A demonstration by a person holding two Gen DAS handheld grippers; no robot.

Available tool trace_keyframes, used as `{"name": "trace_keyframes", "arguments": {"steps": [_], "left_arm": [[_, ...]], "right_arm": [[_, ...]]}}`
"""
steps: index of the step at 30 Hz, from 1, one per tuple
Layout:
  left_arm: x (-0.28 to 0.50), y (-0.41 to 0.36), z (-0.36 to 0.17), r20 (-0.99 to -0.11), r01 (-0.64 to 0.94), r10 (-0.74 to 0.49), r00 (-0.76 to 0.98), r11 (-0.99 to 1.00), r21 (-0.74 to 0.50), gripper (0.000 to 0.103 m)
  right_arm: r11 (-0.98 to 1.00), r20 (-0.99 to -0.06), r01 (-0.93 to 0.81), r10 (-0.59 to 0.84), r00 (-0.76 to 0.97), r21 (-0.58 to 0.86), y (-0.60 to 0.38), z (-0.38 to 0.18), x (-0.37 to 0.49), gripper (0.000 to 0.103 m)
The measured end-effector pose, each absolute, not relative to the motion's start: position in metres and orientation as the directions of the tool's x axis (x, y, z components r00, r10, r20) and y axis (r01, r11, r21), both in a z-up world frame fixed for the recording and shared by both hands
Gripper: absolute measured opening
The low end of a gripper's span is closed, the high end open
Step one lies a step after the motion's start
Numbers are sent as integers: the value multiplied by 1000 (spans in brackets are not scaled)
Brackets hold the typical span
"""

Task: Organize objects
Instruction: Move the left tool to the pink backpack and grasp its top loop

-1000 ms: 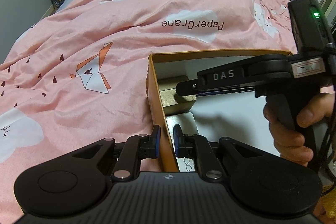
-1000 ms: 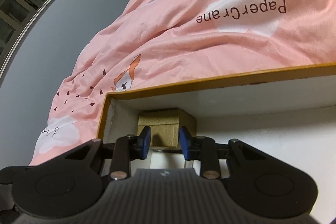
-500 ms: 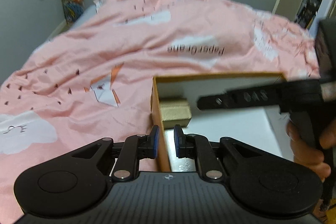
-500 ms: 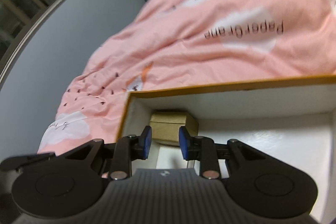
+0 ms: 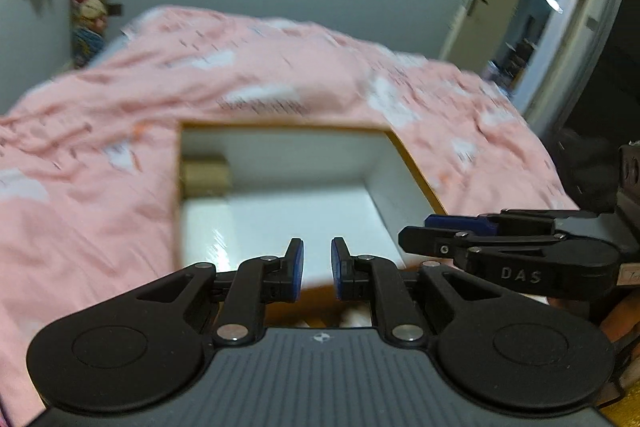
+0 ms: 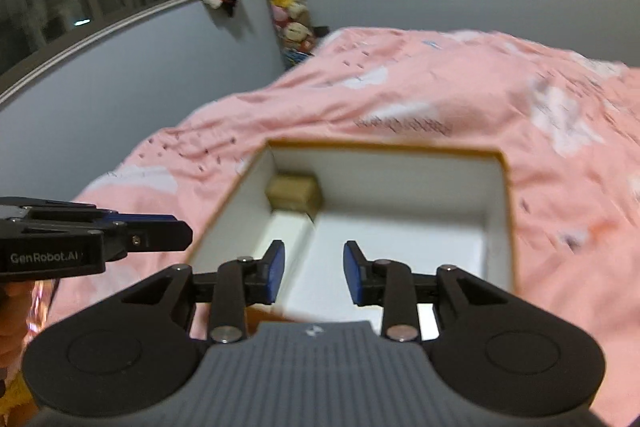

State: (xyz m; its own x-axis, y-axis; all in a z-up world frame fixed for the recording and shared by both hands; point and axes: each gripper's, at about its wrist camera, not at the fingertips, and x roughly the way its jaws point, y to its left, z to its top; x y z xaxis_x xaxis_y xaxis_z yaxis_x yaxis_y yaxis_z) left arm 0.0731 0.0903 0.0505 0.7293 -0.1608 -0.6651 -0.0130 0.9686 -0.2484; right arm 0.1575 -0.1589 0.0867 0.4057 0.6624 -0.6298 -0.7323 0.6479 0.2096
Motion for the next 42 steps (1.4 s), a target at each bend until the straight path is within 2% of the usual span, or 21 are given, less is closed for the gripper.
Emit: {"name": "trace_keyframes", "arguments": {"steps": [8,11,13,14,15,16,18,25,27,28,30,33,36,40,42], "left_arm": [[68,21,-3,-733,176,-271,624,963,-207,16],[64,3,-11,-742,263,-283,607,953,-149,16],[62,-7,-14,-750,316,-292,594,942,-117,25],[62,-11,-15,-753,346,-302,585,932,-105,32],[61,-15,-17,-757,373,-307,576,923,-90,37],[62,-19,-19,-762,405,-312,567,912,-72,39],[62,-28,-25,-775,469,-321,544,883,-37,48],[77,-52,-46,-821,627,-301,486,774,88,56],[84,-58,-51,-832,668,-305,462,737,100,60],[89,-58,-52,-837,681,-310,450,725,98,62],[97,-58,-55,-850,706,-322,416,703,80,66],[113,-57,-62,-871,721,-342,354,693,20,68],[126,-51,-69,-873,691,-395,285,716,-99,67],[134,-42,-79,-867,636,-447,222,740,-219,64],[133,-40,-81,-858,619,-469,209,742,-255,55]], "right_arm": [[803,-721,-562,508,471,199,-240,48,125,40],[832,-754,-514,471,457,208,-260,32,113,44],[852,-777,-481,443,447,209,-267,23,110,45],[862,-785,-463,430,446,209,-270,19,111,45],[870,-791,-447,417,447,206,-274,17,111,41],[877,-796,-434,407,447,205,-274,14,113,31],[882,-803,-417,407,434,221,-276,8,118,27],[880,-803,-391,430,413,270,-280,-3,128,26],[889,-809,-371,417,414,269,-281,-6,131,22],[894,-813,-362,408,416,264,-282,-7,131,17],[897,-817,-356,402,414,261,-283,-9,132,14],[893,-819,-354,413,399,278,-286,-12,133,13],[892,-823,-345,418,385,292,-287,-15,136,13],[897,-828,-335,409,383,288,-287,-17,137,13],[898,-829,-335,407,383,285,-286,-17,136,13]]}}
